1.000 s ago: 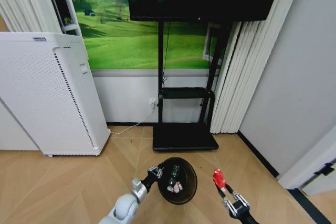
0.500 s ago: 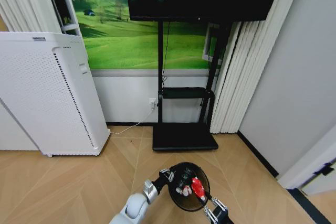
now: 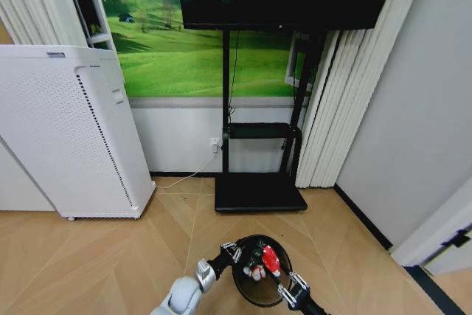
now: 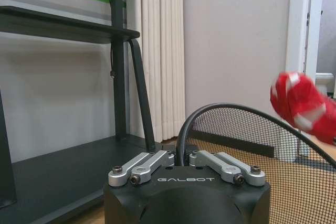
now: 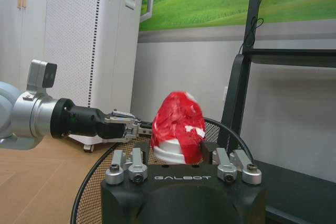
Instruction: Pick up the trash bin and place the garbage on the floor into it.
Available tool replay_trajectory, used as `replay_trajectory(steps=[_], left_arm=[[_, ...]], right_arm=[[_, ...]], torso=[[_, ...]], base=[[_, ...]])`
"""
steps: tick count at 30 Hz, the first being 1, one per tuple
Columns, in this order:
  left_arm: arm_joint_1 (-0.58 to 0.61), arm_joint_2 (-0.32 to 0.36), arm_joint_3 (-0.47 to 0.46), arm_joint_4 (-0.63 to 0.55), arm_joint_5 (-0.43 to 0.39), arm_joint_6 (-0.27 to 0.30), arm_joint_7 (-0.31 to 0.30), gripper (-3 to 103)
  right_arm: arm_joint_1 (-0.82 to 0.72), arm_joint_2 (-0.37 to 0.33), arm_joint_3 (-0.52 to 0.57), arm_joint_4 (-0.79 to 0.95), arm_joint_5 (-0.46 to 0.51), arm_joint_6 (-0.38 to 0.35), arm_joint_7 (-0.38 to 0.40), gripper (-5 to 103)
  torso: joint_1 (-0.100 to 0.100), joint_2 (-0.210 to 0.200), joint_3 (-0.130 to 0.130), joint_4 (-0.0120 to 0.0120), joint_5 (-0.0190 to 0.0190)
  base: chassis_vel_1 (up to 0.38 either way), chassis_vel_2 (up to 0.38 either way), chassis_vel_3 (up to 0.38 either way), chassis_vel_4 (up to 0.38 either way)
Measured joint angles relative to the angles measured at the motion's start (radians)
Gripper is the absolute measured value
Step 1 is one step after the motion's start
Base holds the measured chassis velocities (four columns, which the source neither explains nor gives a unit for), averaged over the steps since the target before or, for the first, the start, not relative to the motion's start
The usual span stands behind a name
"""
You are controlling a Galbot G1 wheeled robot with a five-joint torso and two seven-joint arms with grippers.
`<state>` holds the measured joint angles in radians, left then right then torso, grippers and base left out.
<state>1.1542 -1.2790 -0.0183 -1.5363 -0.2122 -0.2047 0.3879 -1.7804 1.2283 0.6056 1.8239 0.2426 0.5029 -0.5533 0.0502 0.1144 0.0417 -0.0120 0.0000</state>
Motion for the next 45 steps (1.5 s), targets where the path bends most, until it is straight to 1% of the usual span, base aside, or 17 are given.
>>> replay_trajectory(steps=[1, 2, 10, 12, 13, 15, 16, 18, 20, 21, 23, 24, 27, 28, 32, 35, 45], left_arm=[[0.0, 0.0, -0.001, 0.0, 0.0, 0.0, 0.001, 7], [0.0, -0.002, -0.008, 0.0, -0.002, -0.001, 0.004, 7], [0.001, -0.009, -0.026, -0.007, -0.016, -0.005, 0.009, 7], [0.028, 0.0, -0.055, -0.055, -0.085, 0.016, -0.089, 7], [0.028, 0.0, -0.055, -0.055, -0.085, 0.016, -0.089, 7], [0.062, 0.014, -0.095, -0.113, -0.156, 0.032, -0.186, 7], [0.062, 0.014, -0.095, -0.113, -0.156, 0.032, -0.186, 7], [0.106, 0.023, -0.144, -0.202, -0.249, 0.057, -0.286, 7], [0.179, 0.035, -0.216, -0.328, -0.378, 0.142, -0.388, 7], [0.179, 0.035, -0.216, -0.328, -0.378, 0.142, -0.388, 7], [0.261, 0.039, -0.308, -0.44, -0.504, 0.239, -0.491, 7], [0.261, 0.039, -0.308, -0.44, -0.504, 0.239, -0.491, 7], [0.381, 0.025, -0.478, -0.576, -0.607, 0.342, -0.602, 7], [0.381, 0.025, -0.478, -0.576, -0.607, 0.342, -0.602, 7], [0.517, 0.0, -0.69, -0.661, -0.671, 0.367, -0.641, 7], [0.597, -0.007, -0.779, -0.684, -0.708, 0.374, -0.655, 7], [0.789, -0.045, -0.928, -0.718, -0.763, 0.37, -0.683, 7]], right_arm=[[0.001, 0.0, 0.0, -0.001, -0.002, 0.0, 0.001, 56], [0.001, 0.0, -0.002, -0.003, -0.006, 0.0, 0.004, 67], [-0.002, 0.007, 0.016, 0.004, 0.001, -0.004, 0.019, 94], [0.003, 0.033, 0.062, 0.015, -0.001, -0.027, 0.171, 99], [0.003, 0.033, 0.062, 0.015, -0.001, -0.027, 0.171, 99], [0.028, 0.043, 0.098, 0.017, 0.006, -0.075, 0.351, 100], [0.028, 0.043, 0.098, 0.017, 0.006, -0.075, 0.351, 100], [0.059, 0.039, 0.136, 0.01, 0.035, -0.101, 0.46, 100], [0.076, 0.028, 0.171, 0.011, 0.092, -0.139, 0.519, 100], [0.076, 0.028, 0.171, 0.011, 0.092, -0.139, 0.519, 100], [0.084, 0.024, 0.202, 0.013, 0.122, -0.157, 0.526, 100], [0.084, 0.024, 0.202, 0.013, 0.122, -0.157, 0.526, 100], [0.083, 0.031, 0.219, 0.017, 0.133, -0.171, 0.528, 100], [0.083, 0.031, 0.219, 0.017, 0.133, -0.171, 0.528, 100], [0.081, 0.043, 0.211, 0.019, 0.133, -0.176, 0.531, 100], [0.087, 0.047, 0.201, 0.014, 0.141, -0.176, 0.528, 100], [0.121, 0.06, 0.195, -0.059, 0.173, -0.133, 0.484, 100]], torso=[[0.0, 0.0, 0.0, 0.0, 0.0], [0.0, 0.0, 0.0, 0.0, 0.0], [0.0, 0.0, 0.0, -0.0001, 0.0], [0.0, 0.0, 0.0, -0.0003, 0.0], [0.0, 0.0, 0.0, -0.0003, 0.0], [0.0, 0.0, 0.0, -0.0002, 0.0], [0.0, 0.0, 0.0, -0.0002, 0.0], [0.0, 0.0, 0.0, 0.0, -0.0001], [0.0, 0.0, 0.0, 0.0, 0.0002], [0.0, 0.0, 0.0, 0.0, 0.0002], [0.0, 0.0, 0.0, -0.0001, -0.0003], [0.0, 0.0, 0.0, -0.0001, -0.0003], [0.0, 0.0, 0.0, 0.0, -0.0001], [0.0, 0.0, 0.0, 0.0, -0.0001], [0.0, 0.0, 0.0, -0.0001, 0.0001], [0.0, 0.0, 0.0, 0.0, -0.0001], [0.0, 0.0, 0.0, 0.0001, -0.0001]], base=[[0.0, 0.0, 0.0, 0.0], [0.0, 0.0, 0.0, 0.0], [0.0, 0.0, 0.0, 0.0], [0.0, 0.0, 0.0, 0.0], [0.0, 0.0, 0.0, 0.0], [0.0, 0.0, 0.0, 0.0], [0.0, 0.0, 0.0, 0.0], [0.0, 0.0, 0.0, 0.0], [0.0, 0.0, 0.0, 0.0], [0.0, 0.0, 0.0, 0.0], [0.0, 0.0, 0.0, 0.0], [0.0, 0.0, 0.0, 0.0], [0.0, 0.0, 0.0, 0.0], [0.0, 0.0, 0.0, 0.0], [0.0, 0.0, 0.0, 0.0], [0.014, 0.016, -0.022, -0.018], [0.153, 0.145, -0.138, -0.134]])
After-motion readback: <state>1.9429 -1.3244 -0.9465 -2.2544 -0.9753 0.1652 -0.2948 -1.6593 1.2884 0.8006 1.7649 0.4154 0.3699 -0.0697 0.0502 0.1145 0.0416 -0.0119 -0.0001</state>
